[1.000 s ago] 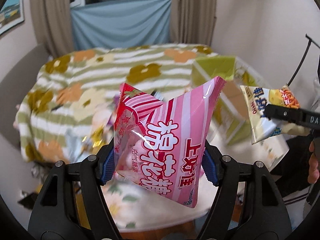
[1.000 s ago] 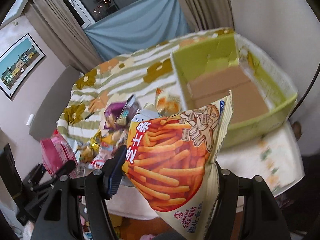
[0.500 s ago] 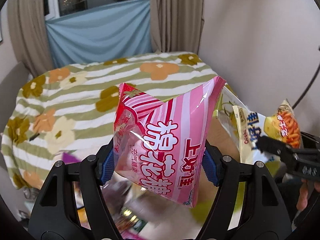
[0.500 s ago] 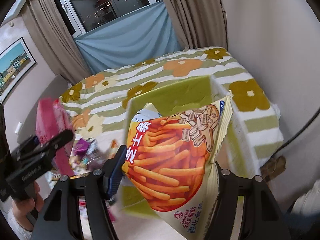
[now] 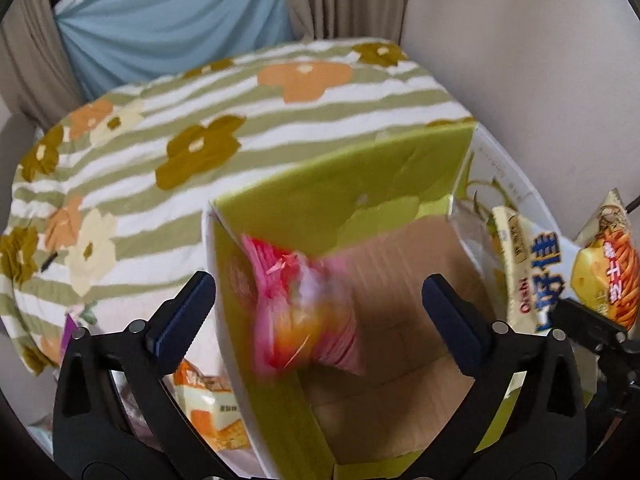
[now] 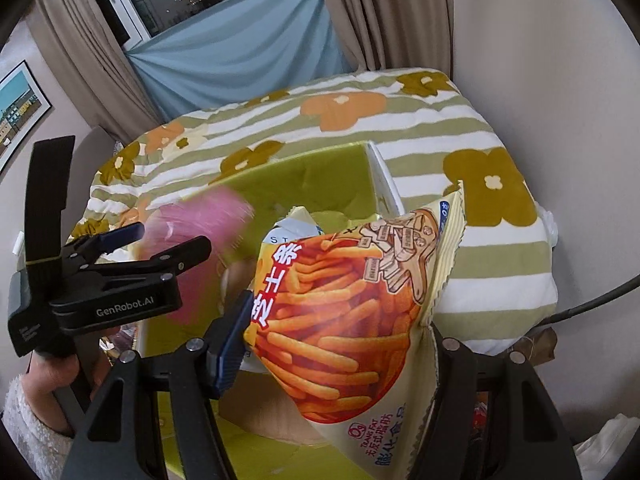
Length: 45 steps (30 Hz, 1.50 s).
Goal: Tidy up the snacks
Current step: 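Carry both bags over the yellow-green box and open both tools to drop them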
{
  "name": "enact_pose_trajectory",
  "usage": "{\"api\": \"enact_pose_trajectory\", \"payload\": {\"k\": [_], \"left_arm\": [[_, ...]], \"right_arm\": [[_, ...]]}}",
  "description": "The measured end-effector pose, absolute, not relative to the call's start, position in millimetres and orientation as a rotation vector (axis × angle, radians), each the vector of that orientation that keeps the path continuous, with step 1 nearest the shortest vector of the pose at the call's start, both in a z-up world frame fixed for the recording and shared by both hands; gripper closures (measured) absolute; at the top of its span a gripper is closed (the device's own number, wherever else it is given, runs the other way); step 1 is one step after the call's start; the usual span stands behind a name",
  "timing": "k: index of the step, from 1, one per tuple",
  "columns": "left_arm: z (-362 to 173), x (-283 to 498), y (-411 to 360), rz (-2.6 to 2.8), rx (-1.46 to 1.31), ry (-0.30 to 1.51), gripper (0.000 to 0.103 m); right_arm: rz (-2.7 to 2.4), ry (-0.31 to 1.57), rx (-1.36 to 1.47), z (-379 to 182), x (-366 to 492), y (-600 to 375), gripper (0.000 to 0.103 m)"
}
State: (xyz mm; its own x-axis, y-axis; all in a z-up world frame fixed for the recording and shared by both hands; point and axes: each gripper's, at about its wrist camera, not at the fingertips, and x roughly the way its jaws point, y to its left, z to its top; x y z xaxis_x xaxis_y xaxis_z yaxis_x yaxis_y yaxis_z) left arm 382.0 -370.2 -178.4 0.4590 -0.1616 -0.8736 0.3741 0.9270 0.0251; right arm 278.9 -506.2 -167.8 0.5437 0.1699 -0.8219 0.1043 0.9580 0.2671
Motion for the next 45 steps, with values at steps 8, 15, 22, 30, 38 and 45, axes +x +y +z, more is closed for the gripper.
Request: {"api": "enact_pose_trajectory", "payload": {"k": [8,15,22,30,38,45], "left_arm": [[-170.7,353.8,-338.8,-0.356,0.181,1.057,0.001],[-152.4,337.0,-309.4,-0.339,0.140,1.032,0.001],[-148.8,334.2,-294.4,-0.310,0.134,1.025,0.001],[-157.7,325.9,-285.6,-0.283,0.122,1.044,0.001],[-153.5,316.4,-286.7,-0.276,0.098,1.036,0.001],[-124.0,297.3,-286.7,-0.255,0.085,0.973,0.001]], "right_arm": [[0.017,1.023,0.299,-172.1,272.4,-506.5,0.039],[0.034,0.991,0.303,-162.7,287.5,-498.9,0.038],[0.095,0.975,0.305,-163.1,326.2,-484.5,0.036],[0.078,0.932,0.254,-170.5,332.1,-475.2,0.000],[0.093,0.938,0.215,-162.8,309.0,-479.8,0.000],[0.088,0.902,0.165,-137.5,290.9,-481.1,0.000]]}}
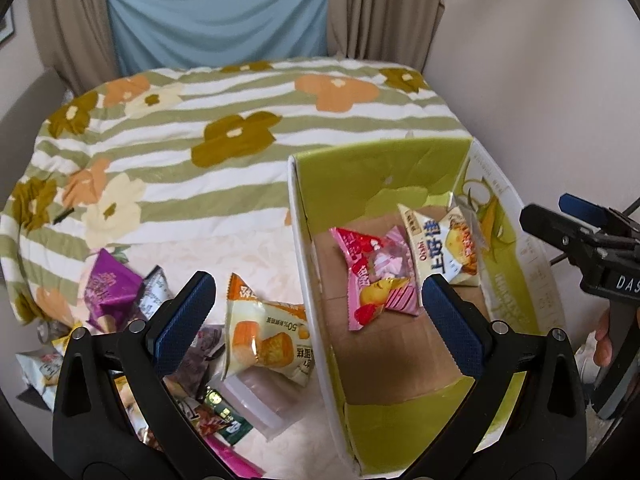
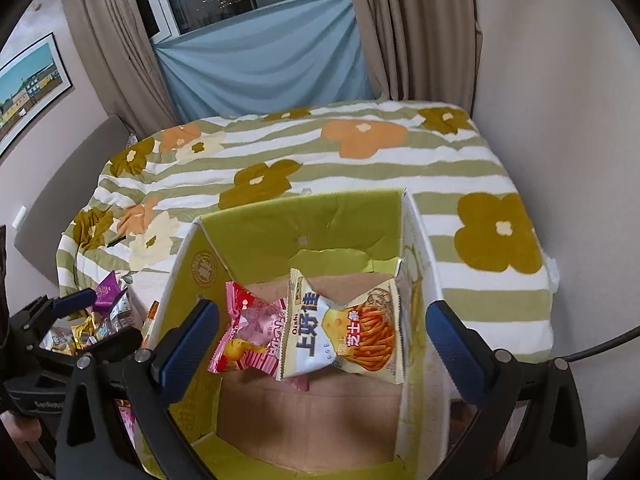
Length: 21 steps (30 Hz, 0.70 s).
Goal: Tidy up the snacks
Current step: 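Carry both bags over the yellow-green box and open both tools to drop them, then grasp the grey-green chip bag with left tool while right tool grasps a yellow-white bag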
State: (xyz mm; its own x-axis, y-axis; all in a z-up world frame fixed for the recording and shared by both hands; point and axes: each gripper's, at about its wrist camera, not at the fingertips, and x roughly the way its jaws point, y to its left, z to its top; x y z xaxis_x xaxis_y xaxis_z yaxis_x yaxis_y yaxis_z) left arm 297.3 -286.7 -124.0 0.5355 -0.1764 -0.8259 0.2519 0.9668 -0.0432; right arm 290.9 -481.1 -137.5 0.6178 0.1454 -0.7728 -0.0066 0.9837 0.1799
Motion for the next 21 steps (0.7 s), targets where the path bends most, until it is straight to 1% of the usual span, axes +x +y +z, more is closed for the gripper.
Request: {"api": "enact_pose_trajectory", "payload": {"k": [10,17,21], "left_arm": [[-73.8,243.1,-253.7,-0.199,0.078,0.877,0.001],[-59.6,196.4,-193.6,-0.162,0.047,0.830,0.001],[-53.7,172.7,-141.0,-0.141,0.031,0.801,0.001]], "right_arm": [[0.147,0.848,0.100,-101.3,254.9,-460.5,0.000],[0.208,0.817,0.097,-84.4,214.8,-413.2,0.000],[0.230,0.790,0.117,-78.4,192.7,-378.8,0.000]]}}
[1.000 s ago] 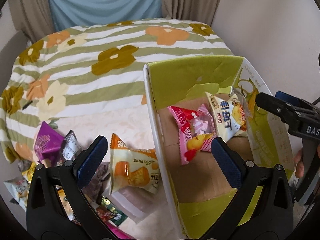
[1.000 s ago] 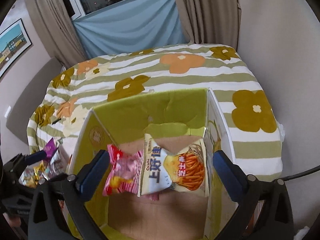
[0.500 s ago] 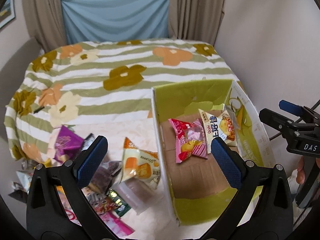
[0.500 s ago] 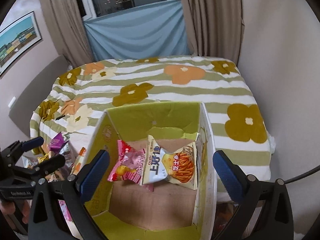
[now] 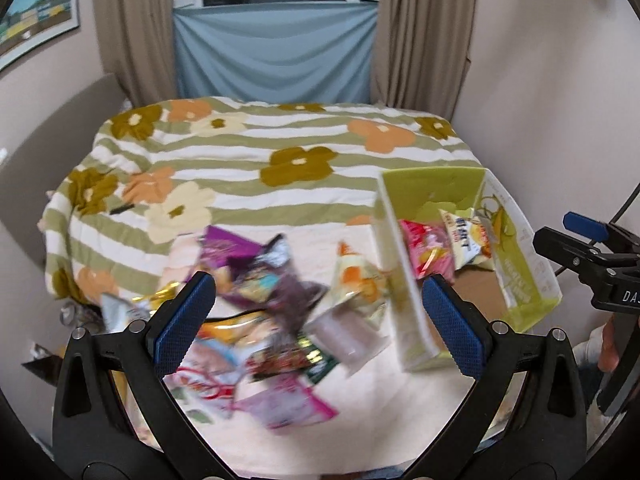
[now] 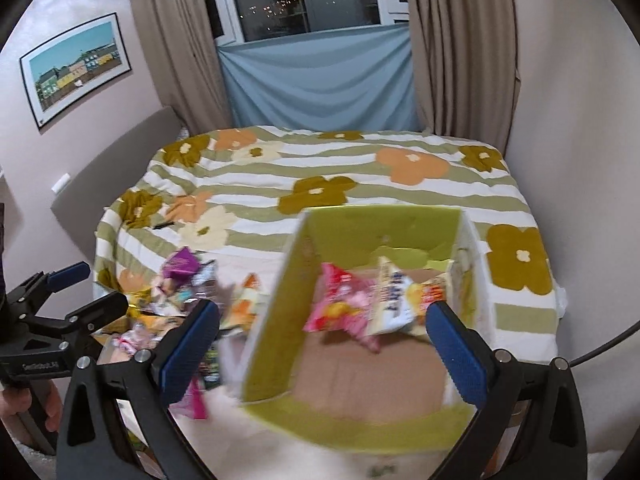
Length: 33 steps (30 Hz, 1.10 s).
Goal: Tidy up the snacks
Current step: 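Grasp the grey-green chip bag with left tool while right tool grasps a yellow-white bag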
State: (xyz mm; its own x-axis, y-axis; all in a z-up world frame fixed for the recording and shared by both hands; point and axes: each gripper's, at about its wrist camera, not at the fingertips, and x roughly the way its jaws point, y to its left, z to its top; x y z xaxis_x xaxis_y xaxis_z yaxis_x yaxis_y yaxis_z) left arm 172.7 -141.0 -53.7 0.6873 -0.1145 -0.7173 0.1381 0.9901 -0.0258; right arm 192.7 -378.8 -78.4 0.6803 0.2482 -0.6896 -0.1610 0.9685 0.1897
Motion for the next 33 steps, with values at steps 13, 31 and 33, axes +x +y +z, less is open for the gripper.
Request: {"api": "enact_pose_trajectory", "payload": {"k": [13,31,33], "left_arm": [[-62.3,132.7,27.2,-0.064,-0.006,0.818,0.001],[-188.3,199.1,111.1,-0.075,-0.133,1.048,0.001],[-205.4,209.6,109.1,-0.057,-0.140,1.075,0.001]], "right_arm": [[0.269,0.788,0.149,-91.6,154.5,-233.4,0.000],[0.259,0.927,0.117,-185.9,185.7,-129.9,0.000],[0.264,0.947,0.102,-199.1,193.4,-127.2,0.000]]}}
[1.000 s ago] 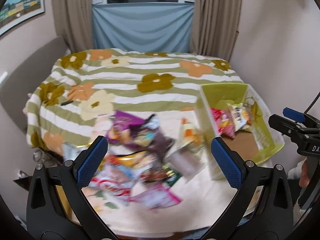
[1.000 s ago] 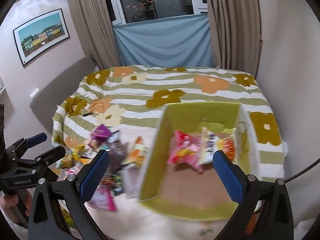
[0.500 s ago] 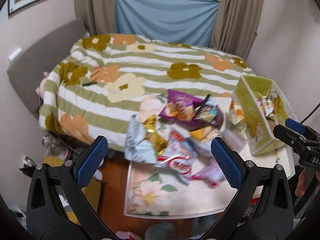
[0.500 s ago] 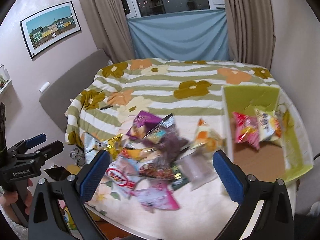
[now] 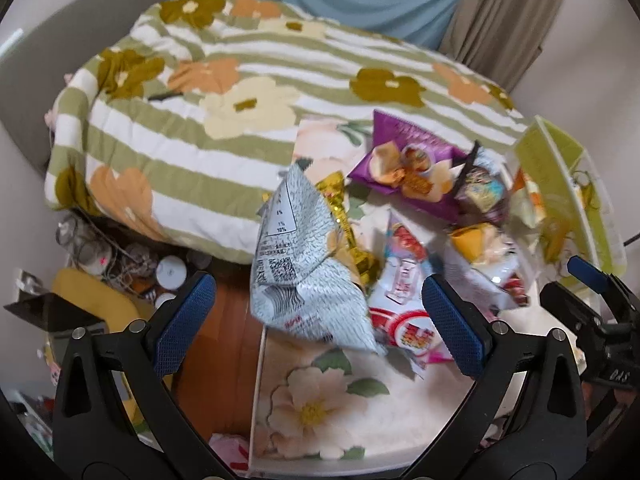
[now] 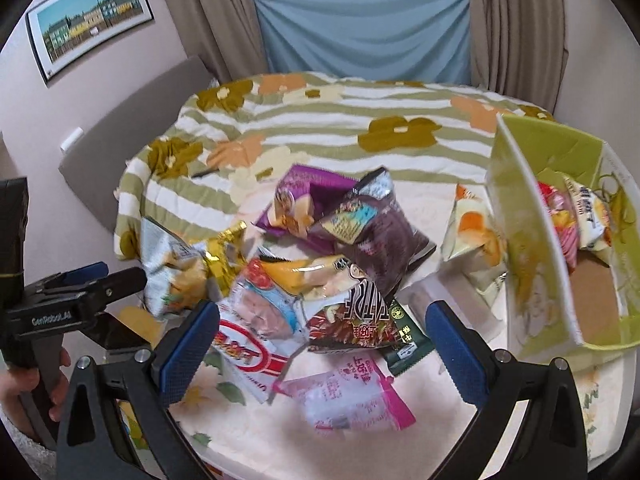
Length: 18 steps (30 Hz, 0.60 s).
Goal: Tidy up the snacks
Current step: 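Grasp the grey-green chip bag with left tool while right tool grasps a yellow-white bag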
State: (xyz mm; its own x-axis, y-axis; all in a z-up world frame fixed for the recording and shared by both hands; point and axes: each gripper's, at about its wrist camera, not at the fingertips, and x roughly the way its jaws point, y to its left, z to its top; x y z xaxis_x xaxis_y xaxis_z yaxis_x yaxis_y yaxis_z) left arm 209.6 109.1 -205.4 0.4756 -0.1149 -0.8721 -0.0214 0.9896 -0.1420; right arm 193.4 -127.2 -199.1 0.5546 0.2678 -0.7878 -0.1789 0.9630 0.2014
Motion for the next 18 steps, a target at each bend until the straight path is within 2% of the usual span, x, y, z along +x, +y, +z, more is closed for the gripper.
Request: {"api": "enact_pose_trajectory", "payload": {"k": [8,13,18], "left_arm": [[-245.2,231.1,106.5,0.000,-0.105,1.144,0.002],[-256.5,238.4,107.7,-0.018,-0.127,1.185,0.030],[-257.2,237.8,101.8,-0.028,-0.108,1.196,0.036]], "right_arm": [[0.296,0.995,0.062,-232.4,217.4,-119.1,0.000],[0.313,1.014,0.021,-243.1,229.0,-110.7,0.000],[0.333,1.017,-0.017,-248.3,236.3,-105.5,0.000]]}}
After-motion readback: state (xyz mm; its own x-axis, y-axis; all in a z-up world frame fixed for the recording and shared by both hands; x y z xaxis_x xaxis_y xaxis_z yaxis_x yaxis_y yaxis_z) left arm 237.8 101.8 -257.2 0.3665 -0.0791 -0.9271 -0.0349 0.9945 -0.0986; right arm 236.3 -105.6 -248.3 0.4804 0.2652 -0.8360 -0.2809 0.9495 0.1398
